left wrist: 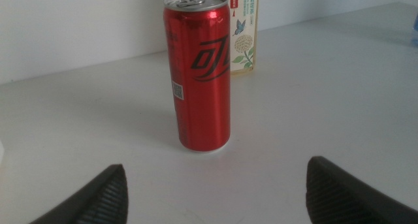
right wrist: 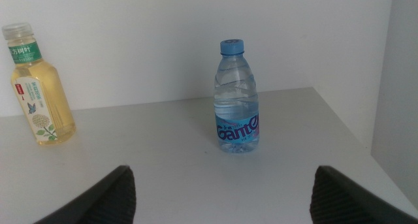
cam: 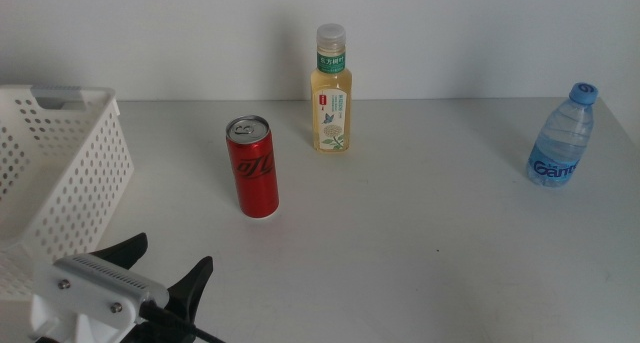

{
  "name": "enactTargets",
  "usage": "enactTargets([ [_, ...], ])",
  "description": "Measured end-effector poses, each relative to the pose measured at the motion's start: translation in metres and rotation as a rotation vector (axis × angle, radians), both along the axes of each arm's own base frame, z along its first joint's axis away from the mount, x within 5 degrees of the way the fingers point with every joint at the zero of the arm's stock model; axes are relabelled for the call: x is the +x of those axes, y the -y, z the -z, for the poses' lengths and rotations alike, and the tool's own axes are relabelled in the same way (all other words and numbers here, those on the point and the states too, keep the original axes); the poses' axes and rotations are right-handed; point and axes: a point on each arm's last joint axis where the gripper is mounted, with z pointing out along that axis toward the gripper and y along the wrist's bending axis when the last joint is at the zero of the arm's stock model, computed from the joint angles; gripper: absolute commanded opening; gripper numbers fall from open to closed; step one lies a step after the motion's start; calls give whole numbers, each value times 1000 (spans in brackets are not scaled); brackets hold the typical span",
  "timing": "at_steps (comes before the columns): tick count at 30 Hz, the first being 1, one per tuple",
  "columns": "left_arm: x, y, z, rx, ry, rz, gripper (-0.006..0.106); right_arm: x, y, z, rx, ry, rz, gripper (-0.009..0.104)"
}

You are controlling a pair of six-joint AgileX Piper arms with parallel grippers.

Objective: Use arms to grab the bottles and put them into the dustbin to the left of the table.

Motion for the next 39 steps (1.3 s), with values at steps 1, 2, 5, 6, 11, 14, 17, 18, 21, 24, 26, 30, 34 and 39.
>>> enactTargets([
  [1,1,1,-1,-3,5,-1,94,0,0,0,0,0,0,94],
  [2,4,2,-3,-8,13,-3,94,0,0,0,0,0,0,94],
  [5,13,6,-11,-28,48,-11,94,0,0,0,0,0,0,94],
  [6,17,8,-14,-35,60,-11,94,0,0,0,0,0,0,94],
  [11,36,18,-26,-22,71,-6,94,0,0,0,0,0,0,94],
  [14,48,24,-30,-19,75,-4,94,0,0,0,0,0,0,94],
  [17,61,31,-29,-16,69,-4,94,0,0,0,0,0,0,94],
  [18,65,33,-27,-12,59,-4,94,0,0,0,0,0,0,94],
  [21,76,40,-22,-11,36,5,94,0,0,0,0,0,0,94],
  [24,87,46,-18,-15,22,7,93,0,0,0,0,0,0,94],
  [26,94,50,-14,-12,15,5,92,0,0,0,0,0,0,94],
  [30,111,50,-7,-27,-7,16,91,0,0,0,0,0,0,94],
  [34,119,46,-4,-25,-13,38,91,0,0,0,0,0,0,94],
  [39,132,45,3,-21,-26,62,91,0,0,0,0,0,0,94],
])
